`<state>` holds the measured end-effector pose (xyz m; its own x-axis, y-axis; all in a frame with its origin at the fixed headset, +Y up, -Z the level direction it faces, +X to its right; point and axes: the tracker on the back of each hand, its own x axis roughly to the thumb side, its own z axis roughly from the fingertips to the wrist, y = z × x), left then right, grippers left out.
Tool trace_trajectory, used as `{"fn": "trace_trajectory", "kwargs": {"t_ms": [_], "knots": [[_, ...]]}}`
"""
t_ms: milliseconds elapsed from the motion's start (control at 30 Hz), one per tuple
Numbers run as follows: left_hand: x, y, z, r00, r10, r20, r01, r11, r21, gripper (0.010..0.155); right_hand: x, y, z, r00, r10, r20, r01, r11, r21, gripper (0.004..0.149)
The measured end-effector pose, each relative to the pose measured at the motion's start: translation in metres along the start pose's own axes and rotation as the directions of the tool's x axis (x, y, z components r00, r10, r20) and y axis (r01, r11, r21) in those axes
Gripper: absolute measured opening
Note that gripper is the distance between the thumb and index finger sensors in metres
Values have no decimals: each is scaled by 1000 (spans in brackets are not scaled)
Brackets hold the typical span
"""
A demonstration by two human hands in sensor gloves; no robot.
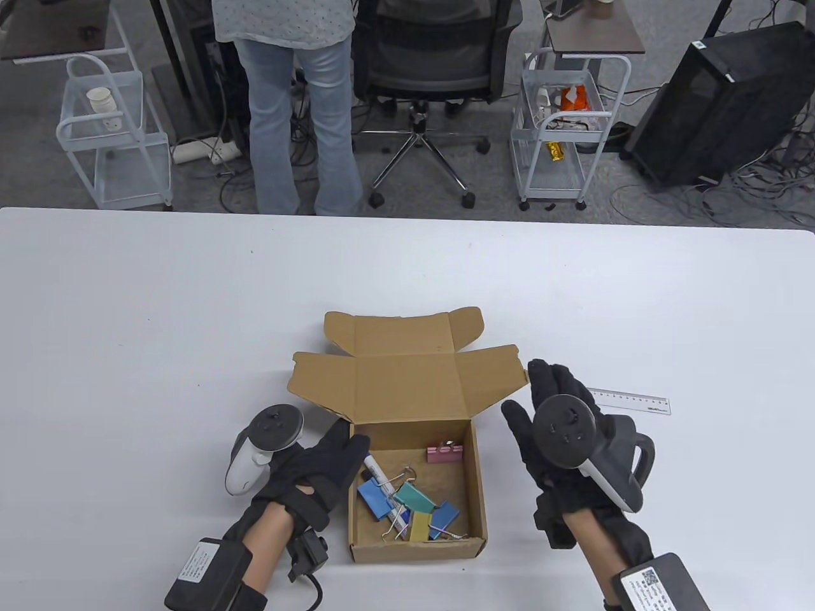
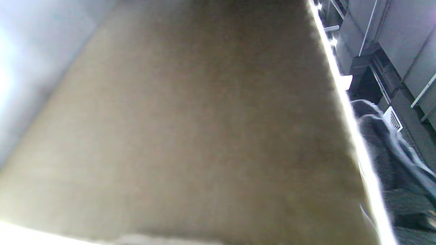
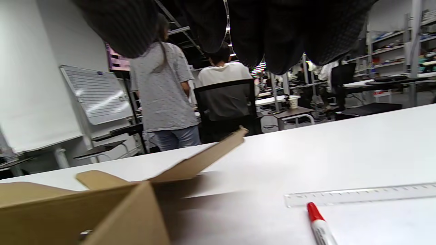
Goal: Open four flaps of mailer box and unpack office supplies
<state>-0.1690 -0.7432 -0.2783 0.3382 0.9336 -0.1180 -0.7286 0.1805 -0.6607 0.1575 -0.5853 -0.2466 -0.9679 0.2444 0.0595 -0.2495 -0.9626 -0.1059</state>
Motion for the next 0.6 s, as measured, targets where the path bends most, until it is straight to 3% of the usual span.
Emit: {"fn": "trace_trajectory", "kwargs": {"t_ms": [200,400,600], "knots": [[0,0,0,1000,0,0,0,1000,-1,76,39,-4,15,988,7,151,-10,1000,19,65],[0,0,0,1000,0,0,0,1000,-1,76,80,15,22,956,71,284,-109,987,120,62],[0,0,0,1000,0,0,0,1000,-1,76,109,35,11,947,83,310,-160,960,230,60]]}}
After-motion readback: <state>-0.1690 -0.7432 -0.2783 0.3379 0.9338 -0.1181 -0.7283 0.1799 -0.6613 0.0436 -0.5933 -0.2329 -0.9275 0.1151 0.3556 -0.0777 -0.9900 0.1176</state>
